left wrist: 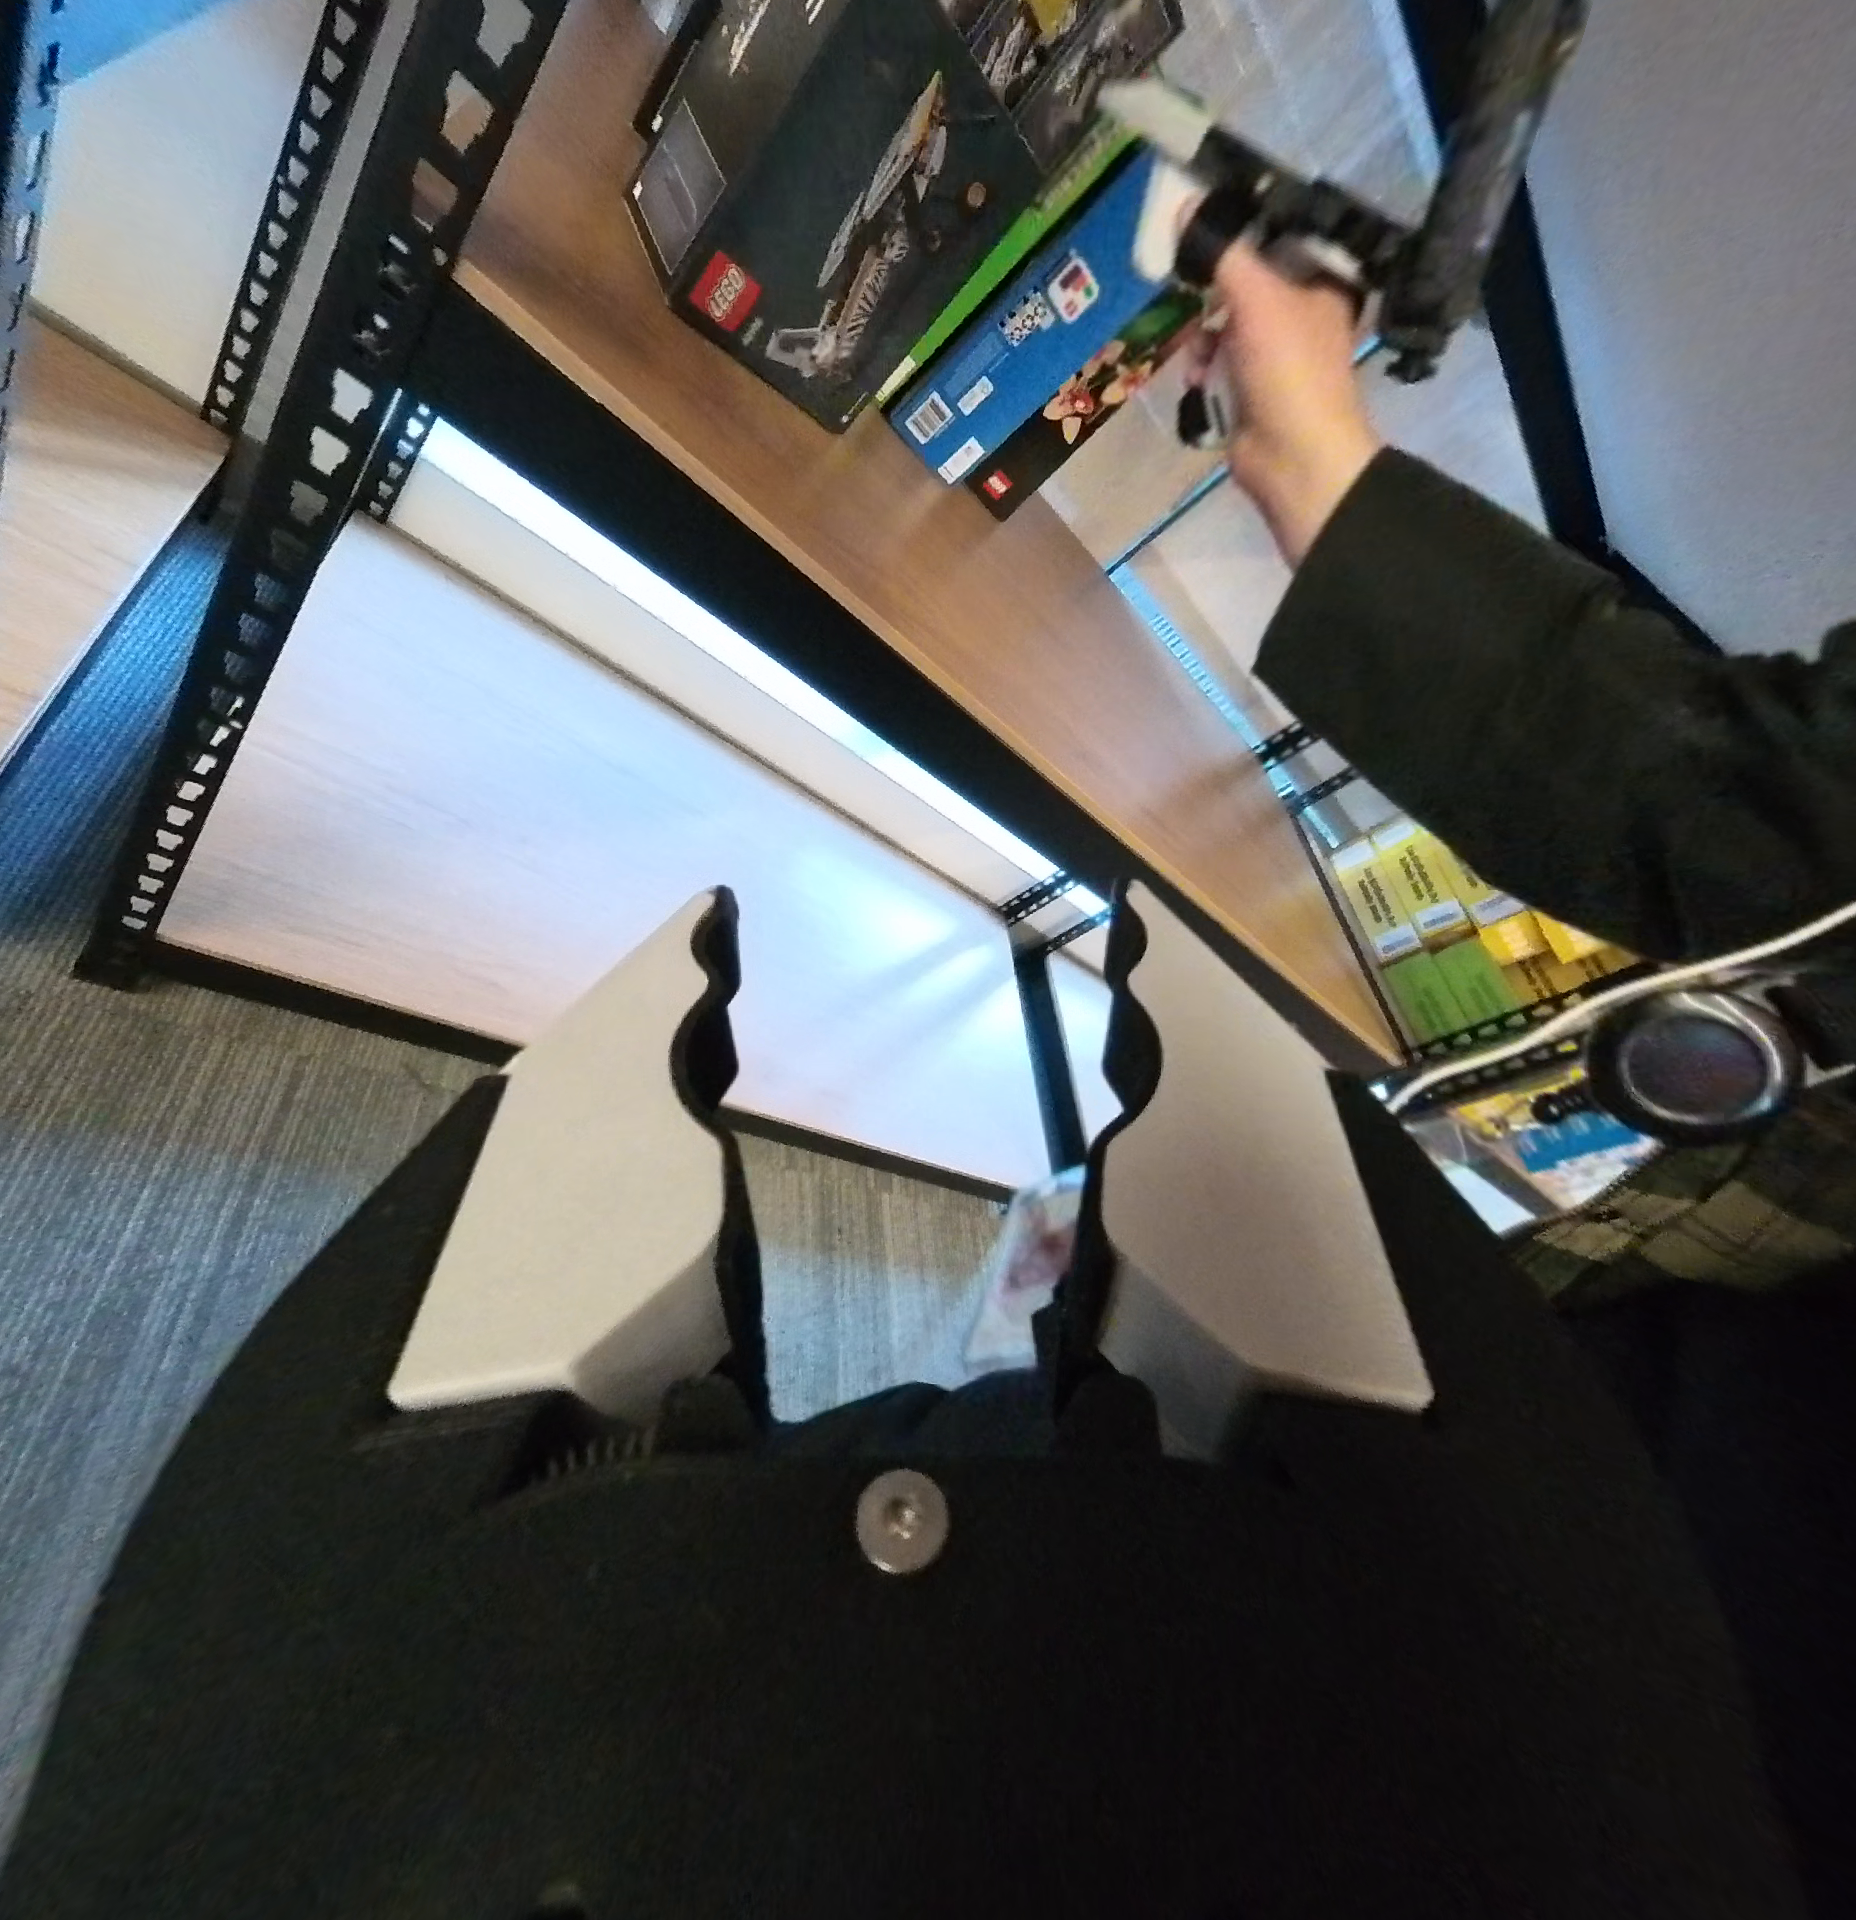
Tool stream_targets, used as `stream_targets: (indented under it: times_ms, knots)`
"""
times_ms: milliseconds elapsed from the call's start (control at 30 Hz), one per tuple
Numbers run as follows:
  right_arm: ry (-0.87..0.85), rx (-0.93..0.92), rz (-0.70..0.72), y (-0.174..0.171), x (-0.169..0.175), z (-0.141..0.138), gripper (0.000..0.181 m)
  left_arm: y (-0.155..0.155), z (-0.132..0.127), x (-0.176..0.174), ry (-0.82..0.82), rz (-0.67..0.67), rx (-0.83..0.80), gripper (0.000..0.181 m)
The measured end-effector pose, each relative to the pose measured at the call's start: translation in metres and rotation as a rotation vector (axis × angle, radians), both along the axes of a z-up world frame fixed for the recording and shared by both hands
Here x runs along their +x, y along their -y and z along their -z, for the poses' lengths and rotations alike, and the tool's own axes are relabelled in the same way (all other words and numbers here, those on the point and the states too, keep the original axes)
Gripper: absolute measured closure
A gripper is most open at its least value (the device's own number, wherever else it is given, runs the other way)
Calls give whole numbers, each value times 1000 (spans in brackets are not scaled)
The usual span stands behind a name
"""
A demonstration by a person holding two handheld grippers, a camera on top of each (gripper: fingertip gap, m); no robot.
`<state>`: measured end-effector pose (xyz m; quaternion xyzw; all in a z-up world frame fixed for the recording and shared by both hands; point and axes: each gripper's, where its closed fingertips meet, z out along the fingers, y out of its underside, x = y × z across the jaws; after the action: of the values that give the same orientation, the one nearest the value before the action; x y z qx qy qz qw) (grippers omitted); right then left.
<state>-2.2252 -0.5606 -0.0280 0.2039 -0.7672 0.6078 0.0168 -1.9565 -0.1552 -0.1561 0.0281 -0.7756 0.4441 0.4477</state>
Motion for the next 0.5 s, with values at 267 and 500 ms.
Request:
stream_targets:
  times_ms: [267,500]
  knots:
    - [-589,-191,-171,35,117,-35,75,-11,-1,-1,-48,4,12,116]
    - [-576,80,-24,81,109,-10,106,-21,-2,-11,-149,20,39,124]
